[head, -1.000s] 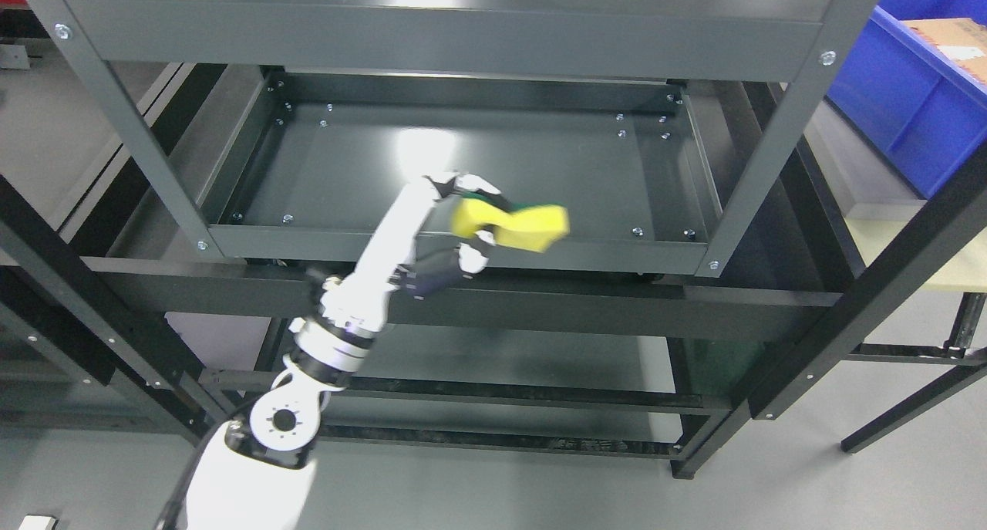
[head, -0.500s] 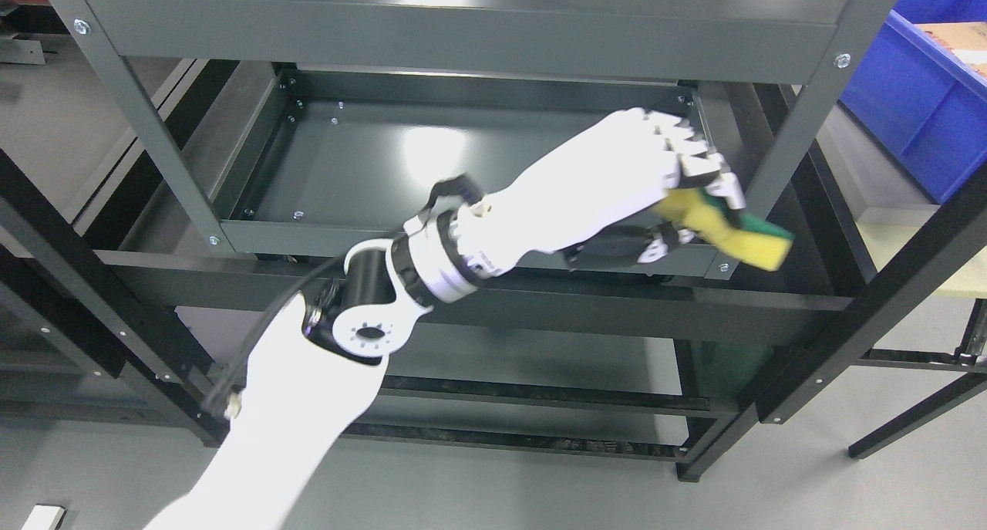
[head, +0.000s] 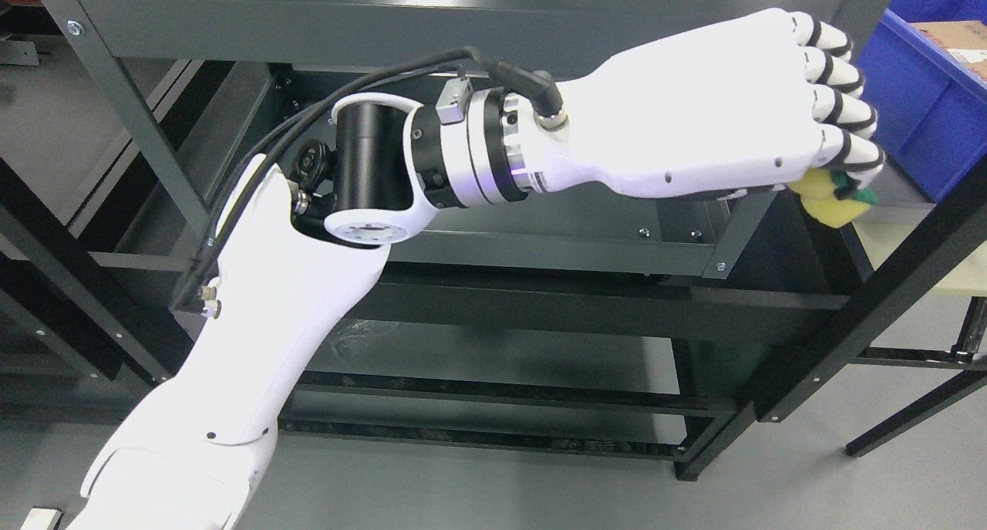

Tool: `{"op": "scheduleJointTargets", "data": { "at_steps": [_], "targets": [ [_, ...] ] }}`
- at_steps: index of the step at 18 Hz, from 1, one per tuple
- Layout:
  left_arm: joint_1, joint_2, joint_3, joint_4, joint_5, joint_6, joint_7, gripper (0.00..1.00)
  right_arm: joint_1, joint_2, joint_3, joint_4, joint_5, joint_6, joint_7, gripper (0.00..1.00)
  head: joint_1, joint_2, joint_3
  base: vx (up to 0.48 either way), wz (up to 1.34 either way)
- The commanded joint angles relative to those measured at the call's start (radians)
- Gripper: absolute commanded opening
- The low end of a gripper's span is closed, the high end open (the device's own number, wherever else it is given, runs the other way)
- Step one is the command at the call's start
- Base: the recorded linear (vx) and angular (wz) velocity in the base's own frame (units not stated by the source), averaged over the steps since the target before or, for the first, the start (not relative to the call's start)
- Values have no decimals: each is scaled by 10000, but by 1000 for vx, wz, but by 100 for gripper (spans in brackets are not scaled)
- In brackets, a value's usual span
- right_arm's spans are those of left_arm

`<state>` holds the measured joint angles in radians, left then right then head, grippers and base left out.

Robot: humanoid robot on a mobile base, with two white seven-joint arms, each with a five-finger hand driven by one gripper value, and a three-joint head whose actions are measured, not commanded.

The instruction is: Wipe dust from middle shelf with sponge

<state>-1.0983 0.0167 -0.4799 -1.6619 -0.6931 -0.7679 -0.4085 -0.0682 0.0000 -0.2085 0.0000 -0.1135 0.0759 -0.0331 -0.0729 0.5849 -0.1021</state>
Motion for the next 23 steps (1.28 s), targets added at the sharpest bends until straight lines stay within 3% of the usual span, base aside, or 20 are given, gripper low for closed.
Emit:
{"op": "scheduleJointTargets", "data": {
  "at_steps": [1,5,15,20,23],
  "targets": [
    [-232,1318,3028,36,-601,-175,-577,0,-8,-175,-1,-174,0,8,-37,100,0,0,0,0,0],
    [1176,2084,4736,52,714,-175,-1848,0,-8,-175,-1,-174,0,8,-37,100,0,-1,0,0,0],
    [3341,6441,6975,296,4597,-175,-1975,0,7,-175,-1,-174,0,8,-37,100,0,-1,0,0,0],
    [4476,7960,8478,1843,5549,-175,-1975,0,7,-175,14,-174,0,8,-37,100,0,-1,0,0,0],
    [5366,8361,9215,2794,5857,-175,-1975,0,7,-175,-1,-174,0,8,-37,100,0,-1,0,0,0]
  ]
}}
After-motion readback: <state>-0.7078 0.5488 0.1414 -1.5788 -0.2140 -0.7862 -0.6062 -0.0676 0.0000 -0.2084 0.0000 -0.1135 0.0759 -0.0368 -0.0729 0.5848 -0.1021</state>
